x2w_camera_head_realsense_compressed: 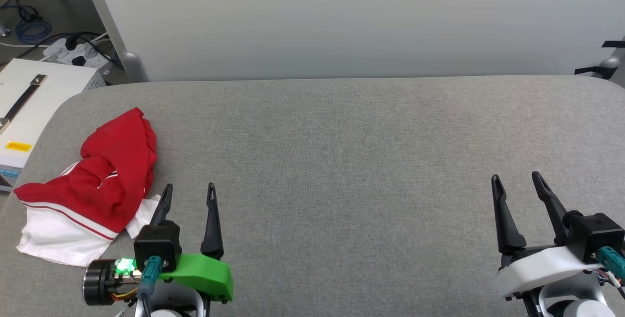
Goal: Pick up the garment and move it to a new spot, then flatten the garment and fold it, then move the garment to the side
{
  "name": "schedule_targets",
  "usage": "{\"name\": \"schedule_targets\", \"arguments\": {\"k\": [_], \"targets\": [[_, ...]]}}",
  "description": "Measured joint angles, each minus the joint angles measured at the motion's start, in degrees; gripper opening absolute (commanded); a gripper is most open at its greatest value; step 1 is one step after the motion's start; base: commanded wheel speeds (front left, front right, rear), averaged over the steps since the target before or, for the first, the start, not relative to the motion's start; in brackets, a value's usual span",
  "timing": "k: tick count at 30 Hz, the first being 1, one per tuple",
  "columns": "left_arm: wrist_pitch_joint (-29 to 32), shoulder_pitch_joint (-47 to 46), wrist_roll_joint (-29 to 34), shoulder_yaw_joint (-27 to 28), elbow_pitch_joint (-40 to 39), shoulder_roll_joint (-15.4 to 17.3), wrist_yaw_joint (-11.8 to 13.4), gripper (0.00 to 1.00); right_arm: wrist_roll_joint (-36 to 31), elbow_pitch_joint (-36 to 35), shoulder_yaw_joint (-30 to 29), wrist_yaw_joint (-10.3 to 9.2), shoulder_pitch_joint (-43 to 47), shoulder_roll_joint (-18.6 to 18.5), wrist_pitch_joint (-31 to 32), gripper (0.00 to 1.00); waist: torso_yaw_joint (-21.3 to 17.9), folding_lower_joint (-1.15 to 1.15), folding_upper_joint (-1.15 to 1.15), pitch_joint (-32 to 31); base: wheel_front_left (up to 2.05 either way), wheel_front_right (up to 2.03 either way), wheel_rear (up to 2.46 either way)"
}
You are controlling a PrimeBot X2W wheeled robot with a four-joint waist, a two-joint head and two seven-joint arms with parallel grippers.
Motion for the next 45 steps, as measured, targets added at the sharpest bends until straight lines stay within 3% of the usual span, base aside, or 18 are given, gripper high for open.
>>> {"name": "schedule_targets", "arguments": {"k": [45], "targets": [[-5.6, 1.8, 0.0, -5.1, -1.0, 1.8, 4.9, 1.0, 2.6, -1.7, -0.3, 0.0, 3.5, 0.0, -5.4, 1.0, 0.3, 0.0, 0.0, -0.3, 0.0, 0.0, 0.0]]}}
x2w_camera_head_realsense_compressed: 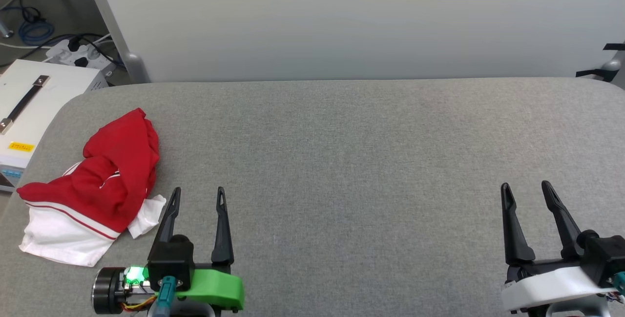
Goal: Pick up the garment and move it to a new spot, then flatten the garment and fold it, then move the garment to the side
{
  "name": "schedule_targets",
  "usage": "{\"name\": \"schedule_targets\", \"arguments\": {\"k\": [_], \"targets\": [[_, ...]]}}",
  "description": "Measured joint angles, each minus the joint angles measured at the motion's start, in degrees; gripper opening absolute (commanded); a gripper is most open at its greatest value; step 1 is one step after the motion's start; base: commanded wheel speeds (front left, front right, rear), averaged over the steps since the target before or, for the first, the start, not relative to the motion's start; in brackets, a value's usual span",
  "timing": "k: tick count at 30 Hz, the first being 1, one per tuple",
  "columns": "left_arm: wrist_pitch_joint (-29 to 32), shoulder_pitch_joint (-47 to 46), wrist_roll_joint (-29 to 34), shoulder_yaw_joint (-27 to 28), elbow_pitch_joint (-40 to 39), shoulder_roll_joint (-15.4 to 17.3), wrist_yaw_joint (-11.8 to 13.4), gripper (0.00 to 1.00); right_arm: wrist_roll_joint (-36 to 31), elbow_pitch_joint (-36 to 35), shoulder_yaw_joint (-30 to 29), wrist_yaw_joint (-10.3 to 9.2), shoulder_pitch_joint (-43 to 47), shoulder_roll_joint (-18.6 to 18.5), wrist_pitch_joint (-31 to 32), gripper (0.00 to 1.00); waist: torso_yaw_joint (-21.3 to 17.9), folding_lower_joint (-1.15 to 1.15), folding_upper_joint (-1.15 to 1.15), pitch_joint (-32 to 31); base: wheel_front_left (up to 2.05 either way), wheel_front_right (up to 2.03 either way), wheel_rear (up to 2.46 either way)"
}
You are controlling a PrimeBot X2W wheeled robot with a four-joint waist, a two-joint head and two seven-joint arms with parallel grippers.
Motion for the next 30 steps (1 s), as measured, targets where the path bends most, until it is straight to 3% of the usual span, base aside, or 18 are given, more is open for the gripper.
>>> {"name": "schedule_targets", "arguments": {"k": [30], "targets": [[-3.5, 1.2, 0.0, -1.5, -0.2, 0.1, 1.9, 1.0, 3.3, -1.8, -0.7, 0.0, 2.3, 0.0, -3.5, 1.0, 0.6, 0.0, 0.0, -0.1, 0.0, 0.0, 0.0]]}}
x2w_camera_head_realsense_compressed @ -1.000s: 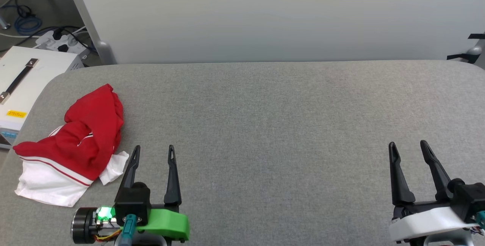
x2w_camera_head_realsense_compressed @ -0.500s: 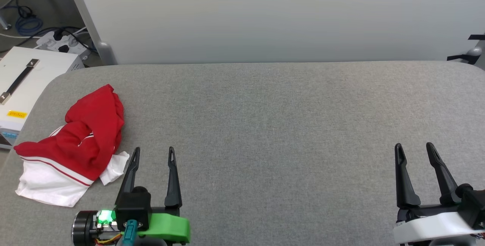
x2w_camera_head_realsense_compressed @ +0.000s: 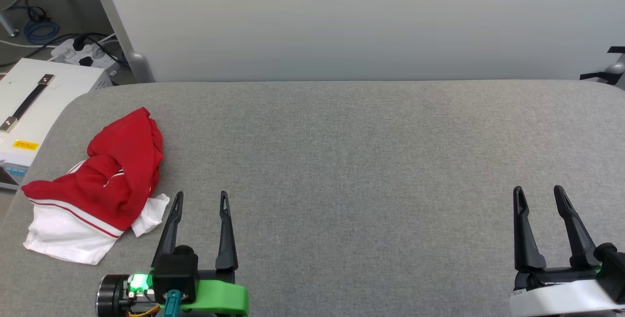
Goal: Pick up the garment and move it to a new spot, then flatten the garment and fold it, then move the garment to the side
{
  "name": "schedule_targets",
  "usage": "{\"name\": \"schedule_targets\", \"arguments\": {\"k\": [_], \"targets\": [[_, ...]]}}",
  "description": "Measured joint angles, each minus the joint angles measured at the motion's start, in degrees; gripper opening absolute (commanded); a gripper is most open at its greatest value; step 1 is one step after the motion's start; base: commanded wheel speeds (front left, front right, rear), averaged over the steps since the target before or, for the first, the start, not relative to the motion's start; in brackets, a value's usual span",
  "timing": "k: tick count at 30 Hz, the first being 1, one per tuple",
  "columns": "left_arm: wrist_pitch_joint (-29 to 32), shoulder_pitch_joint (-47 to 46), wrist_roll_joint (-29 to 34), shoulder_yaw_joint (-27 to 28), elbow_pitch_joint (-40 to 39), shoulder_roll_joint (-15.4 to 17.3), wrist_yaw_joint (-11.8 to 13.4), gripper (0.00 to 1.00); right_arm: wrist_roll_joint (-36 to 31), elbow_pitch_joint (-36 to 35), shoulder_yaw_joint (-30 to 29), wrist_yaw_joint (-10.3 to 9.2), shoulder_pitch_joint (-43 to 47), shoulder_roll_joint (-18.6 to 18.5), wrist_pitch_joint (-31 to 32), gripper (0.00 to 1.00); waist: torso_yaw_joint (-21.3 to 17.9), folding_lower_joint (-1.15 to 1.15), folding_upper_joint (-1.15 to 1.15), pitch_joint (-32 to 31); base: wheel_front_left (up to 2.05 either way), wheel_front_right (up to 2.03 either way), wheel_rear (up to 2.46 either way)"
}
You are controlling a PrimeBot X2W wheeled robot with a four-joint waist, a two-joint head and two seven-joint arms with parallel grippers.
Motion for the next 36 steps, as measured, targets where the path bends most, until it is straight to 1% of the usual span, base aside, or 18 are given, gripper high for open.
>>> {"name": "schedule_targets", "arguments": {"k": [11, 18, 25, 31, 36], "targets": [[-0.5, 0.3, 0.0, -0.2, 0.3, 0.0, 0.0, 1.0, 0.4, -0.3, 0.0, 0.0, 0.2, 0.0, -0.5, 1.0, 0.4, 0.0, 0.0, 0.0, 0.0, 0.0, 0.0], [-0.5, 0.3, 0.0, 0.3, 0.3, 0.0, 0.0, 1.0, 0.3, -0.4, 0.0, 0.0, 0.2, 0.0, -0.5, 1.0, 1.6, 0.0, 0.0, 0.3, 0.0, 0.0, 0.0], [-0.5, 0.0, -0.1, 1.4, 0.5, 0.0, 0.0, 1.0, -0.1, -0.7, 0.9, 0.0, 0.2, 0.0, -0.7, 1.0, 4.8, 0.0, 0.0, 1.1, 0.0, 0.0, 0.0], [-0.5, -0.1, -0.6, 2.5, 0.8, -0.2, -0.1, 1.0, -1.2, -0.8, 1.9, 0.0, 0.2, 0.1, -0.8, 1.0, 9.0, 0.0, 0.0, 1.9, 0.0, 0.0, 0.0], [-0.5, -0.4, -1.1, 3.6, 1.1, -0.5, -0.5, 1.0, -2.2, -0.8, 3.0, 0.0, 0.1, 0.1, -0.8, 1.0, 13.3, 0.0, 0.0, 2.6, 0.0, 0.0, 0.0]]}}
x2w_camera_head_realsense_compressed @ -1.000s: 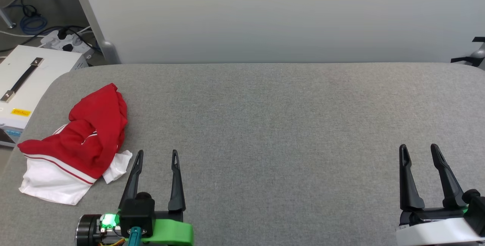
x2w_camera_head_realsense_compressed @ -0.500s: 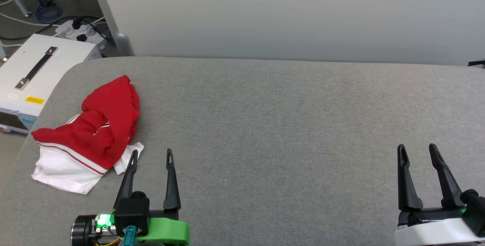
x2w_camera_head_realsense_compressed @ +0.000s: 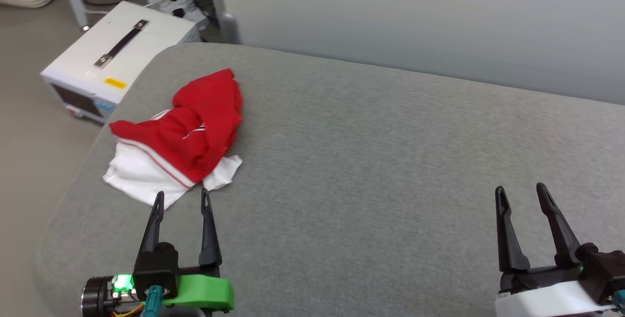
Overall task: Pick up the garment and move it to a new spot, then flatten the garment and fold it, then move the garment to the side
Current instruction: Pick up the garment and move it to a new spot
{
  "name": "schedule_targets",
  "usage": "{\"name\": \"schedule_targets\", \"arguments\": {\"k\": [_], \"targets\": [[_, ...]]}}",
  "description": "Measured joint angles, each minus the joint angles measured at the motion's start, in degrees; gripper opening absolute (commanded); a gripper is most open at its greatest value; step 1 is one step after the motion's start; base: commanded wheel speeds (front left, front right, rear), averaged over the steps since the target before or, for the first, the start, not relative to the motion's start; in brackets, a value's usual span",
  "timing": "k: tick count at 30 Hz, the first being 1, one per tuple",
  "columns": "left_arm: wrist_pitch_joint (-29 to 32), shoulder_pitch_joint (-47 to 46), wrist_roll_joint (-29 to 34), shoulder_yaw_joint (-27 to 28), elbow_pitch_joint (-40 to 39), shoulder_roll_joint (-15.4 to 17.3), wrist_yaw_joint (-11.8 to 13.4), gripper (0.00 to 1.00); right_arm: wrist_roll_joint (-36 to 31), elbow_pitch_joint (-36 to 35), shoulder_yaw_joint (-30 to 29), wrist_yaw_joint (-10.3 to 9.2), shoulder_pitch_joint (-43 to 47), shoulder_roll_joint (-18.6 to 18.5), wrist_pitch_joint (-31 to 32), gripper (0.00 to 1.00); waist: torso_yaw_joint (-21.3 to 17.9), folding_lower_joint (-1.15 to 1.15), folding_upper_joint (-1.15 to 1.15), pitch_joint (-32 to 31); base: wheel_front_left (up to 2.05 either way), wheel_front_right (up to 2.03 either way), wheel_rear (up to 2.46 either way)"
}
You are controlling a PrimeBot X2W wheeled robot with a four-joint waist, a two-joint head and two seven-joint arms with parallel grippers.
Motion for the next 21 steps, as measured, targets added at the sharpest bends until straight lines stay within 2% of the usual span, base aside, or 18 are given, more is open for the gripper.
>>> {"name": "schedule_targets", "arguments": {"k": [15, 21], "targets": [[0.0, -0.3, -0.8, 3.5, 1.2, -1.1, -1.4, 1.0, -1.5, 0.0, 2.6, 0.0, -0.4, 0.1, 0.0, 1.0, 13.0, 0.0, 0.0, 1.5, 0.0, 0.0, 0.0], [0.0, -0.3, -1.0, 4.6, 1.6, -1.4, -1.8, 1.0, -1.7, 0.1, 3.4, 0.0, -0.6, 0.1, 0.0, 1.0, 16.6, -0.01, 0.0, 1.9, 0.0, 0.0, 0.0]]}}
